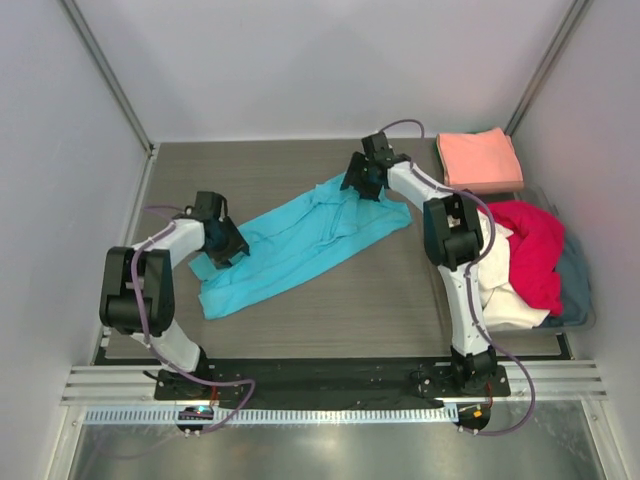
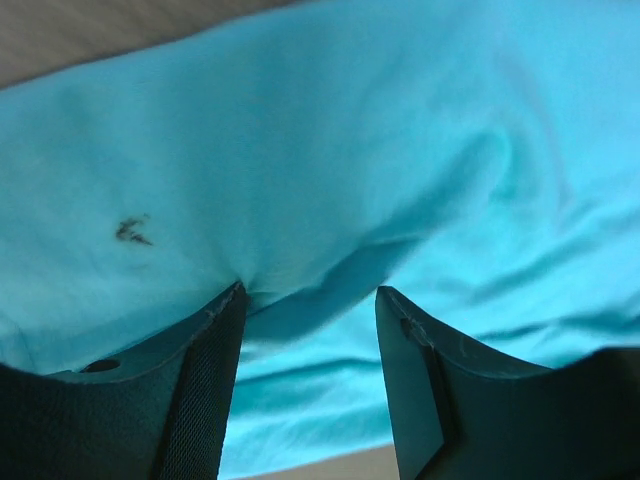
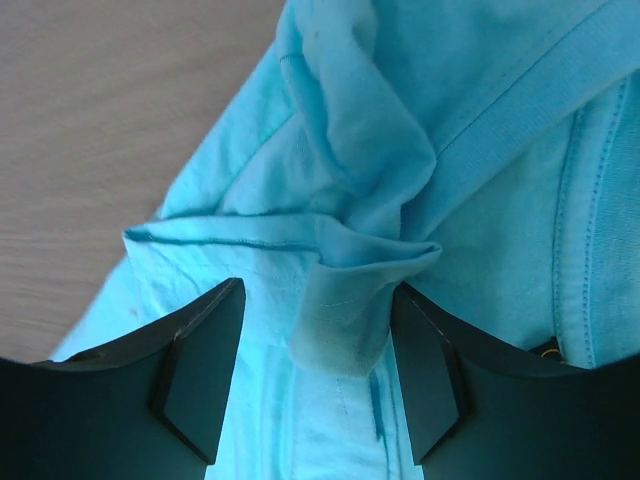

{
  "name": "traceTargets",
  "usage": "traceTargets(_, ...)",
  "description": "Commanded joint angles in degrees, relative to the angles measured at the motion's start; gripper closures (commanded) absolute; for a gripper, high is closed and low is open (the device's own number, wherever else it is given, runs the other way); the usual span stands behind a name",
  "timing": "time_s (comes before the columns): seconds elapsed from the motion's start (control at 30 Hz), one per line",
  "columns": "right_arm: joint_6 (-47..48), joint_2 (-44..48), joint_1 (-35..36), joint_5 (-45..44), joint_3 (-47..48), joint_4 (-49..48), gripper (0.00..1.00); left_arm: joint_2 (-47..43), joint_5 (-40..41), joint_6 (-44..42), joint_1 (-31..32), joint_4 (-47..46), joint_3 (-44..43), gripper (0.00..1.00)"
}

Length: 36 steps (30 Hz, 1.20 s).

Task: Fold and stack the t-shirts
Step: Fold the tshirt

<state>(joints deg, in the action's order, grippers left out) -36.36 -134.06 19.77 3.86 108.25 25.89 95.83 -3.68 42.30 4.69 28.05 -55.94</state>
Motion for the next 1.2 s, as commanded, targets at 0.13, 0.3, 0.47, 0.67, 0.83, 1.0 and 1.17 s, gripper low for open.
traceTargets(0.13,0.4,-20.7,0.4,10.9,24.0,5.7,0.35,-5.7,-9.6,9.4,11.6,-3.9,13.2,0.43)
traceTargets(0.3,-2.7,-29.9,0.5,14.6,37.4,3.1,0.34,-5.0,-11.8,21.4,27.8,-11.7,15.9,0.43)
traceTargets(0.47,-4.3,-30.8,0.6,18.0,35.5,-3.2,0.32,-2.8,-11.1,27.6,40.9,-13.1,10.2,0.43)
traceTargets(0.67,-3.9,-31.4,0.6,18.8,35.9,-7.5,0.31,-6.5,-6.7,31.1,47.0,-7.3,5.8,0.40)
traceTargets(0.83,-4.7,-32.0,0.6,20.8,36.8,-13.9,0.30,-15.2,-1.4,34.6,52.0,-2.9,7.9,0.39)
traceTargets(1.0,-6.3,-34.6,1.6,30.0,39.8,-30.1,0.30,-24.7,3.8,37.4,57.3,1.8,9.8,0.38)
traceTargets(1.17,0.1,-29.4,3.6,33.2,39.9,-33.4,0.19,-31.2,23.9,35.0,58.7,19.7,6.3,0.36)
